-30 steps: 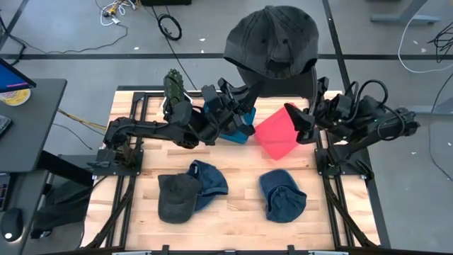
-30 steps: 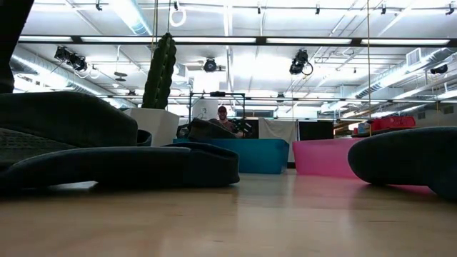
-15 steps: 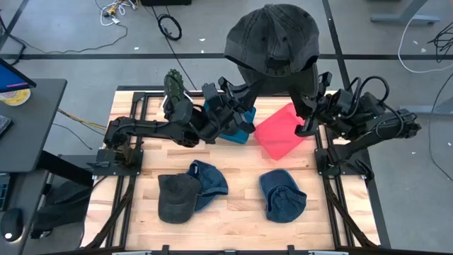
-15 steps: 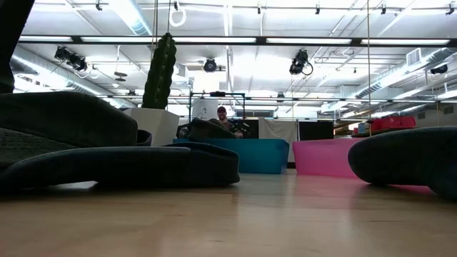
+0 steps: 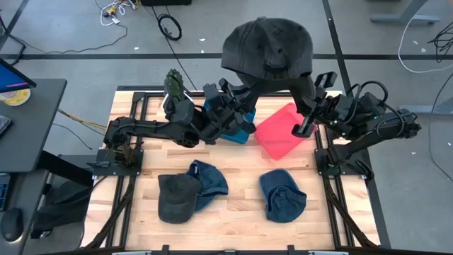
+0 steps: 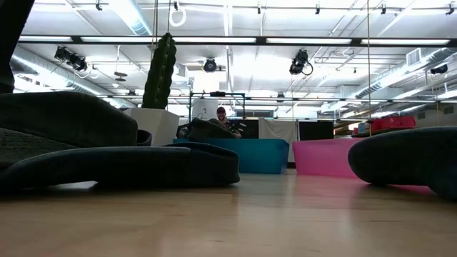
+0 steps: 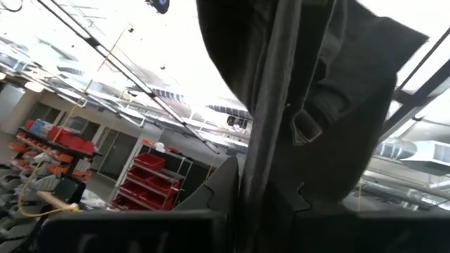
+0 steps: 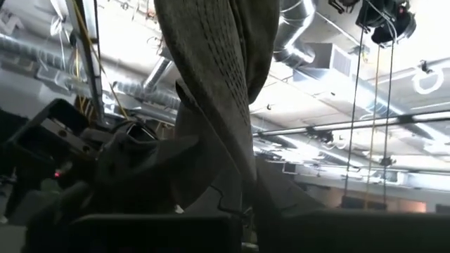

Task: Pick & Place hat
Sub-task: Put the right black cap into the blue bin

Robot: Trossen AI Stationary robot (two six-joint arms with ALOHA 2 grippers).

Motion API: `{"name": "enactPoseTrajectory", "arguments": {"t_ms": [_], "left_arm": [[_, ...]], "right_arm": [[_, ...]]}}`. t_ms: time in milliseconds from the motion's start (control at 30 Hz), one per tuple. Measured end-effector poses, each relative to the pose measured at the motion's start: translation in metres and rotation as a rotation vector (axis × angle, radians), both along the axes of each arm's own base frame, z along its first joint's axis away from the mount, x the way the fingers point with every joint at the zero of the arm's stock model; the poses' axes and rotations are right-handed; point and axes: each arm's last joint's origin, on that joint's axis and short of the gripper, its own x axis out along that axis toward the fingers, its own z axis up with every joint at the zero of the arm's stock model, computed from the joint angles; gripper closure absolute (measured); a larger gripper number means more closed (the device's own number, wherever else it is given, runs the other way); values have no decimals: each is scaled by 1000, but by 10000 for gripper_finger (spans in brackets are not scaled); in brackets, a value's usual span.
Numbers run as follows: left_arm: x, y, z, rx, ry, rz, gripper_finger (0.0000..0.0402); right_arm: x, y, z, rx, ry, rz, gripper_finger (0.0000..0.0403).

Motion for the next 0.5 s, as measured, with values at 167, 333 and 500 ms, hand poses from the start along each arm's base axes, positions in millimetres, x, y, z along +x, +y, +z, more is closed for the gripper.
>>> {"name": "enactPoseTrajectory", "arguments": {"t_ms": [167,333,500], "left_arm": [[4,0,-4,-34,45,-7,330],[10,-1,-13,-80,120,-48,293],[13,-2,-20,-283,98,-188,253]], "right_arm": [[-7,-2,3,-46,8,-59,396],[-18,-5,7,-83,8,-127,397],[-34,-10,9,-154,89,-270,397]]}}
